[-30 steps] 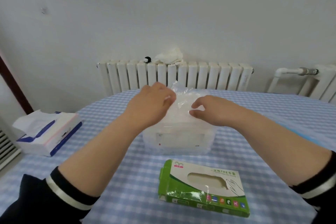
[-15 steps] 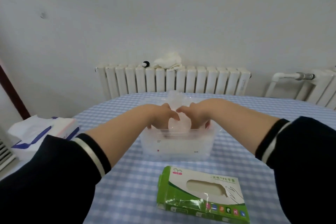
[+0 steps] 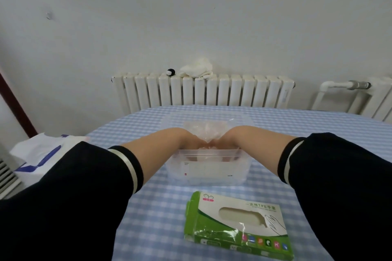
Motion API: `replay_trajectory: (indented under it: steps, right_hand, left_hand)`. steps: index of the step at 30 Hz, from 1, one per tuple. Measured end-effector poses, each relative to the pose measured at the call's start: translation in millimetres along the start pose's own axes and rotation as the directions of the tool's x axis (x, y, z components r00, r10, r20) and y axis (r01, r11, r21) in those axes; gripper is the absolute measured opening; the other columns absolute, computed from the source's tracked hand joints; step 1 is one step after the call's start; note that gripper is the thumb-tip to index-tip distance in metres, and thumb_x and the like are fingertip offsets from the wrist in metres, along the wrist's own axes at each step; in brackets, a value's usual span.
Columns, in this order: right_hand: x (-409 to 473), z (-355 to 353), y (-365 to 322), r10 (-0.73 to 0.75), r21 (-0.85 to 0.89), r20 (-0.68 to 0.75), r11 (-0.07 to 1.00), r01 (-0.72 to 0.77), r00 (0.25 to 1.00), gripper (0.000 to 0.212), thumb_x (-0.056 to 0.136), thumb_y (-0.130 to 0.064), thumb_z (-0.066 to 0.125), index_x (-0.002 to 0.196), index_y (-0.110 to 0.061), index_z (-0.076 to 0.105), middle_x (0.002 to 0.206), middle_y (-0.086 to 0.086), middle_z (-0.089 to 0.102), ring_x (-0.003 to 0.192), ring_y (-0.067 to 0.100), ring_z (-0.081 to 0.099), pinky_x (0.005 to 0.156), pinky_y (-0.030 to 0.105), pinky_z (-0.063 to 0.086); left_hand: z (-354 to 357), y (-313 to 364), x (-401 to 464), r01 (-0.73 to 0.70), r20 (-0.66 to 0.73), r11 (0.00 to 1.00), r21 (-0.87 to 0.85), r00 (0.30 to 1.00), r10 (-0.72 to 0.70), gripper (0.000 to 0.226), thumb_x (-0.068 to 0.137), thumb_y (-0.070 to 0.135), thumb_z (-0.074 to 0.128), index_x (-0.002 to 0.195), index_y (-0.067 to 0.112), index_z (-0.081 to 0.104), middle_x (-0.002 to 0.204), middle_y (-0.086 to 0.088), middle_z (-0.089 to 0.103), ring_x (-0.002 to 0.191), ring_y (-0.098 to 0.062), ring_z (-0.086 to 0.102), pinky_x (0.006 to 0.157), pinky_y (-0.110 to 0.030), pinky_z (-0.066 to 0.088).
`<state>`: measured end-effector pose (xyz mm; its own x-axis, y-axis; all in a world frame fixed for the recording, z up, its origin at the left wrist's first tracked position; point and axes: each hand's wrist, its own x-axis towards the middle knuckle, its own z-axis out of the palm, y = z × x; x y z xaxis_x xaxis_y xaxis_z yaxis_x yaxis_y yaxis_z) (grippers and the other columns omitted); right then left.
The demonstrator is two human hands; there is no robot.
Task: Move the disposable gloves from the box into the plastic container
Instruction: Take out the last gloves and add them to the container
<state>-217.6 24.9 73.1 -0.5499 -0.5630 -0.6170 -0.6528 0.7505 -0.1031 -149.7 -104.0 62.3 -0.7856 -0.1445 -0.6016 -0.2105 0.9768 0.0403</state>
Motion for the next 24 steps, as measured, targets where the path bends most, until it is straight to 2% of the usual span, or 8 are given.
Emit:
replay_trajectory:
  steps: [4, 9, 11, 14, 17, 18, 22, 24]
  right_hand:
    - [-10.3, -8.1, 3.3, -0.035, -0.089, -0.005, 0.995, 0.035, 0.999, 0.075, 0.093, -0.019, 0.061, 0.153, -0.029, 0.019, 0.150, 0.004, 0.038, 0.120, 0.026, 0.055, 0.103, 0.038, 0.047]
    - [-44.1, -28.1, 11.8, -0.140, 0.050, -0.264, 0.986, 0.158, 0.954, 0.052, 0.092, -0.018, 0.065, 0.140, -0.019, 0.047, 0.133, 0.000, 0.053, 0.098, 0.019, 0.065, 0.086, 0.029, 0.055]
    - [-61.6, -33.8, 21.1, -0.166, 0.111, -0.458, 0.964, 0.242, 0.873, 0.034, 0.095, -0.018, 0.061, 0.128, -0.018, 0.058, 0.119, -0.002, 0.061, 0.091, 0.014, 0.065, 0.079, 0.026, 0.055]
    - [-71.2, -31.5, 44.4, -0.101, 0.216, -0.743, 0.899, 0.380, 0.662, 0.011, 0.096, -0.024, 0.057, 0.104, -0.023, 0.064, 0.101, -0.008, 0.066, 0.079, 0.007, 0.068, 0.079, 0.031, 0.054]
    - [-63.4, -15.1, 77.5, 0.120, 0.378, -0.846, 0.822, 0.426, 0.519, 0.007, 0.095, -0.025, 0.056, 0.100, -0.024, 0.061, 0.103, -0.004, 0.067, 0.085, 0.012, 0.066, 0.083, 0.035, 0.053]
    - [-58.4, -5.0, 90.7, 0.191, 0.428, -0.831, 0.819, 0.381, 0.523, 0.014, 0.095, -0.027, 0.056, 0.108, -0.022, 0.060, 0.111, -0.001, 0.065, 0.092, 0.014, 0.062, 0.085, 0.034, 0.049]
    - [-36.2, 43.8, 139.7, 0.385, 0.554, -0.625, 0.832, 0.038, 0.679, 0.060, 0.093, -0.042, 0.059, 0.142, -0.014, 0.040, 0.145, 0.010, 0.042, 0.126, 0.029, 0.048, 0.099, 0.038, 0.039]
    - [-30.8, 65.8, 158.4, 0.463, 0.587, -0.591, 0.809, -0.041, 0.661, 0.064, 0.093, -0.045, 0.058, 0.144, -0.012, 0.037, 0.148, 0.015, 0.036, 0.129, 0.034, 0.044, 0.103, 0.043, 0.037]
  left_hand:
    - [-1.6, -0.2, -4.8, 0.017, -0.079, 0.999, 0.033, 0.997, -0.015, 0.066, 0.094, 0.027, 0.060, 0.150, 0.037, 0.028, 0.153, -0.001, 0.027, 0.132, -0.030, 0.041, 0.106, -0.048, 0.041]
    - [-14.7, 3.9, -25.7, -0.018, -0.192, 0.999, 0.050, 0.981, 0.027, 0.066, 0.089, 0.033, 0.068, 0.147, 0.035, 0.036, 0.150, 0.002, 0.032, 0.121, -0.026, 0.052, 0.096, -0.035, 0.048]
    - [-22.7, 7.1, -41.4, -0.040, -0.240, 0.996, 0.073, 0.969, 0.057, 0.061, 0.092, 0.033, 0.065, 0.146, 0.029, 0.039, 0.147, 0.003, 0.040, 0.123, -0.023, 0.051, 0.101, -0.034, 0.044]
    - [-29.6, 10.9, -65.5, -0.035, -0.385, 0.998, 0.057, 0.921, 0.054, 0.049, 0.096, 0.035, 0.058, 0.143, 0.025, 0.045, 0.143, 0.005, 0.049, 0.127, -0.017, 0.048, 0.102, -0.031, 0.036]
    - [-21.2, 9.1, -75.8, -0.107, -0.654, 0.989, -0.105, 0.756, 0.012, 0.034, 0.100, 0.040, 0.048, 0.129, 0.025, 0.058, 0.131, 0.006, 0.060, 0.117, -0.015, 0.055, 0.091, -0.027, 0.039]
    - [-14.1, 8.2, -76.3, -0.145, -0.734, 0.978, -0.151, 0.679, -0.013, 0.031, 0.101, 0.041, 0.046, 0.124, 0.025, 0.060, 0.127, 0.007, 0.061, 0.115, -0.015, 0.056, 0.088, -0.026, 0.038]
    - [24.0, 17.7, -69.8, -0.301, -0.929, 0.930, -0.211, 0.356, -0.095, 0.022, 0.101, 0.034, 0.048, 0.108, 0.021, 0.066, 0.112, 0.007, 0.064, 0.104, -0.014, 0.058, 0.081, -0.023, 0.036]
    - [38.1, 41.2, -71.5, -0.413, -0.976, 0.903, -0.117, 0.218, -0.027, 0.019, 0.100, 0.028, 0.052, 0.103, 0.018, 0.067, 0.104, 0.006, 0.065, 0.097, -0.014, 0.059, 0.078, -0.023, 0.040]
